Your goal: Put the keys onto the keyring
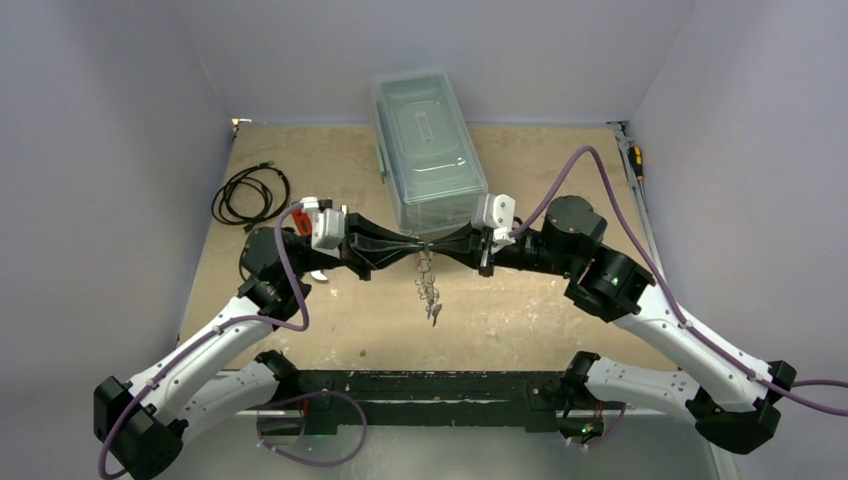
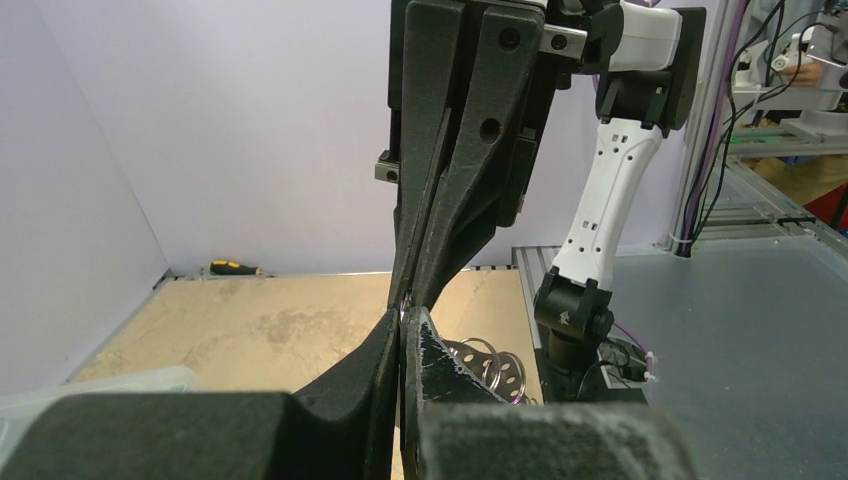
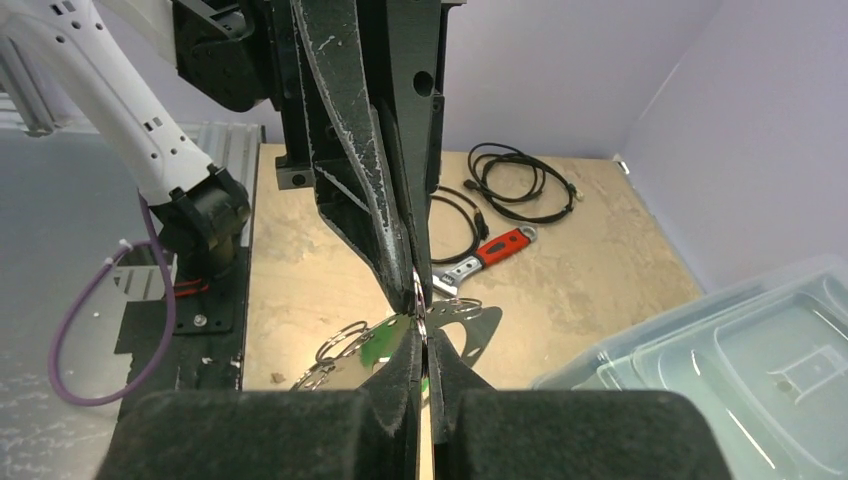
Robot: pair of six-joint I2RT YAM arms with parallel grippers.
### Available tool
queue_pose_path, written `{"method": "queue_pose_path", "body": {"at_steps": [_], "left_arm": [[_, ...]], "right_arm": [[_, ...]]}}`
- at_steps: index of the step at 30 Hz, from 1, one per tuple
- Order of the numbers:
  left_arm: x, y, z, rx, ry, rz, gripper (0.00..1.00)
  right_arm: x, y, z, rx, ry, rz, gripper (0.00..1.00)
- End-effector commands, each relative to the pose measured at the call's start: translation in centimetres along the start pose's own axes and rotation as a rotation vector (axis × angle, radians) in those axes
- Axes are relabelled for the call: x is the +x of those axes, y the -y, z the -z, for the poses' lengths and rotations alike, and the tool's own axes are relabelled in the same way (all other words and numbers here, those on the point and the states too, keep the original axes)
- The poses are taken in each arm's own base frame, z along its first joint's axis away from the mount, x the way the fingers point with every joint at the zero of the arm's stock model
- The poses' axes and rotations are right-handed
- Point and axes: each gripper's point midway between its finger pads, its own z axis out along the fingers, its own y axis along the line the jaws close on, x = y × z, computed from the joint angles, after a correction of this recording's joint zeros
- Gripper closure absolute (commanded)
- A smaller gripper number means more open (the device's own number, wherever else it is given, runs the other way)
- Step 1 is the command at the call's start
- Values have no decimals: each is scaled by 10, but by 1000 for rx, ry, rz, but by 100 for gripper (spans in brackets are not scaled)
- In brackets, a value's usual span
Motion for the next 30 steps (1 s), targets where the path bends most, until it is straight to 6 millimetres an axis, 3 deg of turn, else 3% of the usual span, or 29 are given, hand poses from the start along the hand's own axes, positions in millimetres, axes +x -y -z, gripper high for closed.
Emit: {"method": "queue_pose_path", "body": {"at_steps": [1, 30], "left_arm": [[-16, 4, 2, 9, 55, -38, 100], [-19, -22, 9, -136, 121, -13, 100]], "right_arm": [[-24, -1, 4, -10, 56, 27, 100], [-15, -14, -26, -128, 75, -14, 100]]}}
